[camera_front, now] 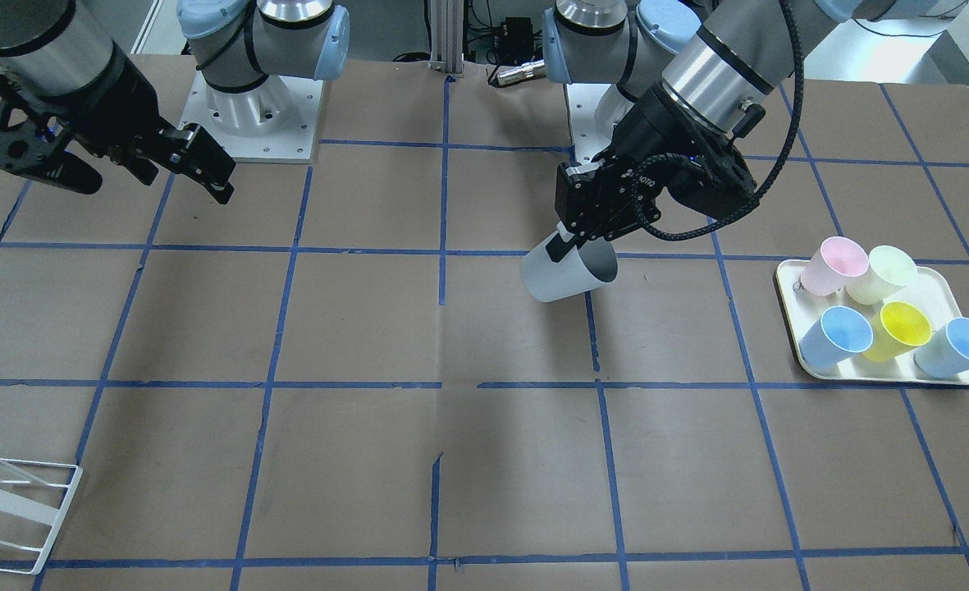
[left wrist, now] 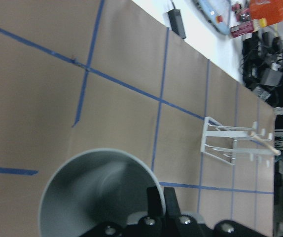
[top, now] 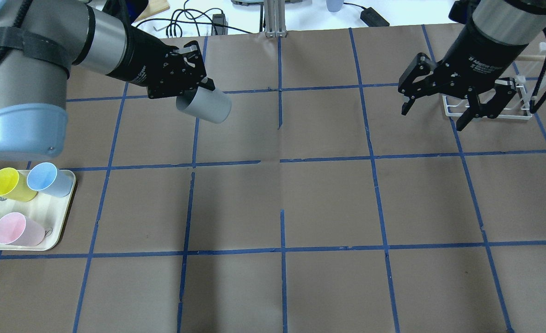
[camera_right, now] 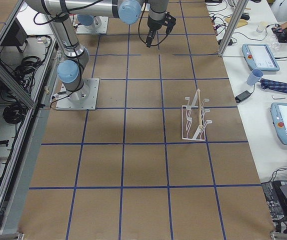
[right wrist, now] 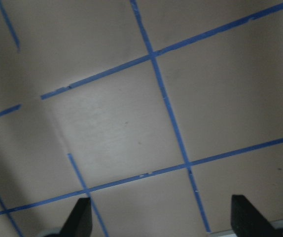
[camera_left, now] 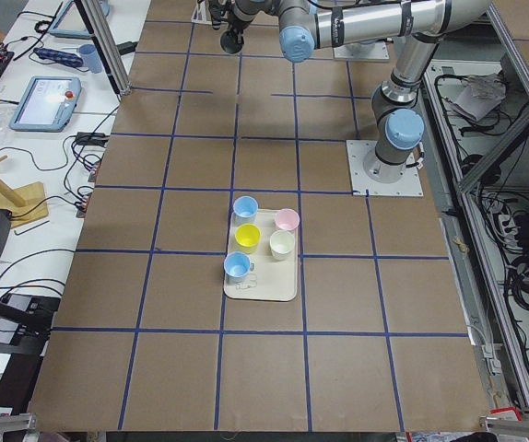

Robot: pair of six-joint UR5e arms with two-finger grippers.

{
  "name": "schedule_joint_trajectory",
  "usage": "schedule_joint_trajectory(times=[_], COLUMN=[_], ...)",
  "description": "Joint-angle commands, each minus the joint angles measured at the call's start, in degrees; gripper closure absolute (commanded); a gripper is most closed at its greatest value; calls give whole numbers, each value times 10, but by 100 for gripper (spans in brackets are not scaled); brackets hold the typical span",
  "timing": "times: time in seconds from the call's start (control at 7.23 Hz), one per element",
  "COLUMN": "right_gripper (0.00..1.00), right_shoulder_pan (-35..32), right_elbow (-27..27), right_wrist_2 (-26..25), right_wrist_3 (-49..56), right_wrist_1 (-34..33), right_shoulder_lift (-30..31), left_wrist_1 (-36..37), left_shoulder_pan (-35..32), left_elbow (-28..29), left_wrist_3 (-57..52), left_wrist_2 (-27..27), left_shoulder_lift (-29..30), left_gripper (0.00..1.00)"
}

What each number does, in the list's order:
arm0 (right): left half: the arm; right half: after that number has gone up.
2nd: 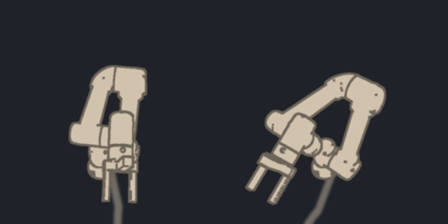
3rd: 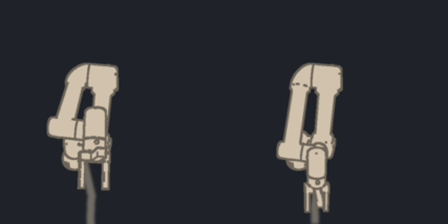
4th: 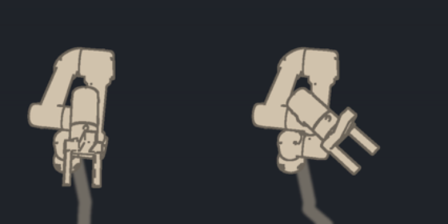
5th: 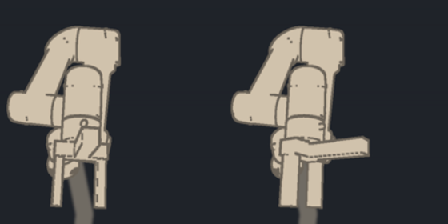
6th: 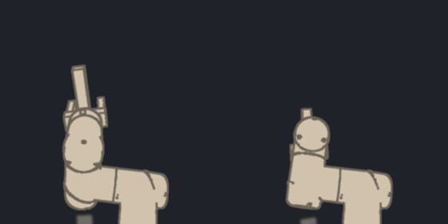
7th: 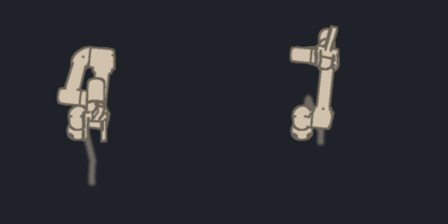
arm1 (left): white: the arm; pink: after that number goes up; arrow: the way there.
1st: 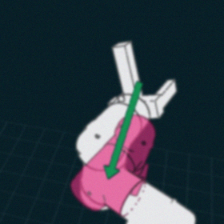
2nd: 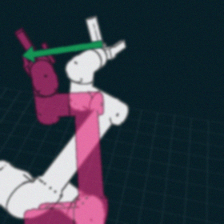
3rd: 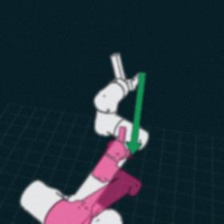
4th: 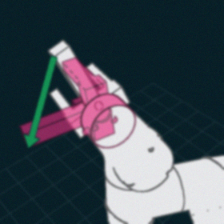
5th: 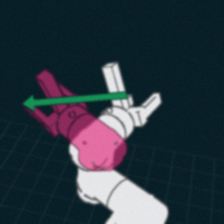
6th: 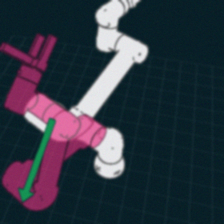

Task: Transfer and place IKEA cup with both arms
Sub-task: 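Carry the white cup with the left gripper over the pastel cup tray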

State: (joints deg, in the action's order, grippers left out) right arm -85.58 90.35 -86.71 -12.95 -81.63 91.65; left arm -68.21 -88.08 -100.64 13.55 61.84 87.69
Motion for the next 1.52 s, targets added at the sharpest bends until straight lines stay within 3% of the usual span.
schedule_joint_trajectory(times=[0.0, 0.14, 0.42, 0.55, 0.97, 1.11, 1.38], right_gripper=[0, 0, 0, 0, 0, 0, 0], right_shoulder_pan=[-34, -34, -30, -34, -34, -34, -34], right_elbow=[5, 7, 4, 10, 35, 43, 49], right_wrist_2=[-50, -50, -52, -47, -33, -7, -5], right_wrist_3=[-9, 2, 42, 35, 40, 42, 42], right_wrist_1=[-1, -1, -12, -38, -49, -52, -61], right_shoulder_lift=[5, 3, 5, 6, 16, 20, 23], left_wrist_1=[-144, -154, -175, -177, -166, -116, -6], left_shoulder_pan=[7, 9, 27, 67, 226, 266, 342], left_elbow=[41, 45, 43, 40, 26, 14, -27], left_wrist_3=[-94, -119, -247, -280, -492, -595, -835], left_wrist_2=[120, 190, 345, 403, 408, 406, 400], left_shoulder_lift=[-6, -6, -6, -8, 12, 17, 20], left_gripper=[97, 94, 100, 100, 100, 100, 100])
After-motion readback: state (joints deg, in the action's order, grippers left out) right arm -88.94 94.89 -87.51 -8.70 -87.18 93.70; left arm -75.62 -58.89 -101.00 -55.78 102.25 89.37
